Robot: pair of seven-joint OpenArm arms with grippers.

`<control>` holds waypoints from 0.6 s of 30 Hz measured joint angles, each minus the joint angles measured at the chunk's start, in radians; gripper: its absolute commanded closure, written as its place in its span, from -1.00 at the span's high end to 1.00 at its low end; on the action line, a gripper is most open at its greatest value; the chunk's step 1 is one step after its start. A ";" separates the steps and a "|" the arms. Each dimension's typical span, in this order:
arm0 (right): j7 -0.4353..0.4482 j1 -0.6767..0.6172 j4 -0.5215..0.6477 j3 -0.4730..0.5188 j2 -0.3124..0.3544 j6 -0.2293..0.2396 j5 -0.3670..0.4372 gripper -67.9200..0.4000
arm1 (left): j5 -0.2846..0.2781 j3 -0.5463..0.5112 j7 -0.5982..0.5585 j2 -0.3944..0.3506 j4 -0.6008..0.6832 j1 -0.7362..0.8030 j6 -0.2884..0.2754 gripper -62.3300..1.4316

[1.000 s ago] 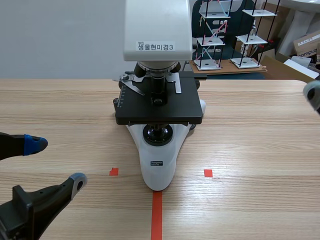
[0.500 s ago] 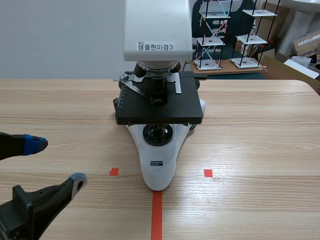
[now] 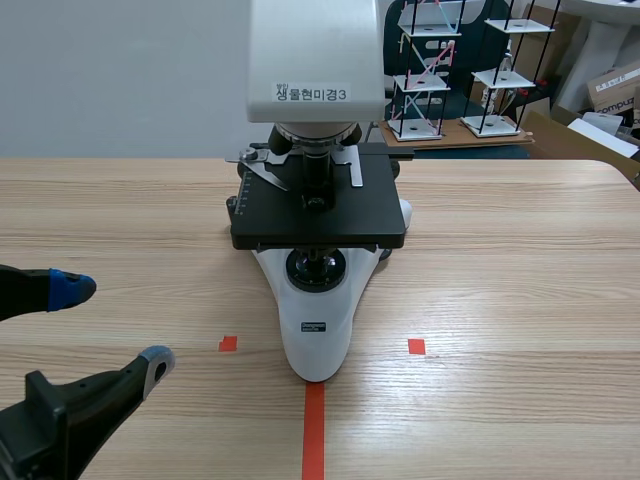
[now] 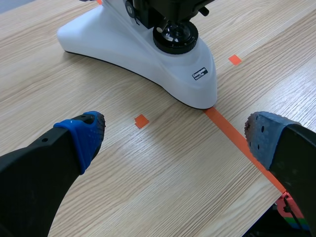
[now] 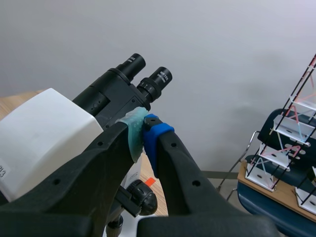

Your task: Point at the eyepiece

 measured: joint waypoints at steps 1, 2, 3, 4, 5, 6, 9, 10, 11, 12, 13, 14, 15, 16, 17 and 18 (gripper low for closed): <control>-0.003 0.037 -0.015 -0.035 0.000 -0.013 -0.001 -0.98 | 0.000 0.000 0.000 0.000 0.000 0.000 0.000 0.91; -0.006 0.072 -0.032 -0.063 -0.002 -0.021 -0.002 -0.98 | 0.000 0.000 0.000 0.002 0.000 0.000 0.000 0.91; -0.017 0.108 -0.052 -0.086 -0.004 -0.021 -0.005 -0.98 | 0.000 0.000 0.000 0.003 0.000 0.000 0.000 0.91; -0.028 0.143 -0.071 -0.105 -0.007 -0.022 -0.005 -0.98 | 0.000 0.000 0.000 0.003 0.000 0.000 0.000 0.91; -0.037 0.180 -0.092 -0.124 -0.011 -0.022 -0.005 -0.98 | 0.000 0.000 0.000 0.003 0.000 0.000 0.000 0.91; -0.049 0.215 -0.111 -0.141 -0.019 -0.022 -0.005 -0.98 | 0.000 0.000 0.000 0.003 0.000 0.000 0.000 0.91; -0.068 0.325 -0.183 -0.205 -0.048 -0.022 -0.005 -0.98 | 0.000 0.000 0.000 0.003 0.000 0.000 0.000 0.91; -0.075 0.361 -0.208 -0.228 -0.058 -0.022 -0.005 -0.98 | 0.000 0.000 0.000 0.003 0.000 0.000 0.000 0.91; -0.084 0.396 -0.233 -0.252 -0.068 -0.022 -0.005 -0.98 | 0.000 0.000 0.000 0.003 0.000 0.000 0.000 0.91; -0.097 0.428 -0.258 -0.274 -0.077 -0.021 -0.005 -0.98 | 0.000 0.000 0.000 0.003 0.000 0.000 0.000 0.91; -0.110 0.460 -0.283 -0.295 -0.088 -0.017 -0.005 -0.98 | 0.000 0.000 0.000 0.003 0.000 0.000 0.000 0.91; -0.111 0.486 -0.306 -0.318 -0.096 -0.014 -0.005 -0.98 | 0.000 0.000 0.000 0.003 0.000 0.000 0.000 0.91; -0.110 0.510 -0.325 -0.339 -0.103 -0.014 -0.005 -0.98 | 0.000 0.000 0.000 0.003 0.000 0.000 0.000 0.91; -0.111 0.528 -0.340 -0.357 -0.108 -0.011 -0.005 -0.98 | 0.000 0.000 0.000 0.003 0.000 0.000 0.000 0.91; -0.114 0.546 -0.352 -0.374 -0.112 0.001 -0.005 -0.98 | 0.000 0.000 0.000 0.003 0.000 0.000 0.000 0.91; -0.115 0.559 -0.360 -0.386 -0.116 0.010 -0.005 -0.98 | 0.000 0.000 0.000 0.003 0.000 0.000 0.000 0.91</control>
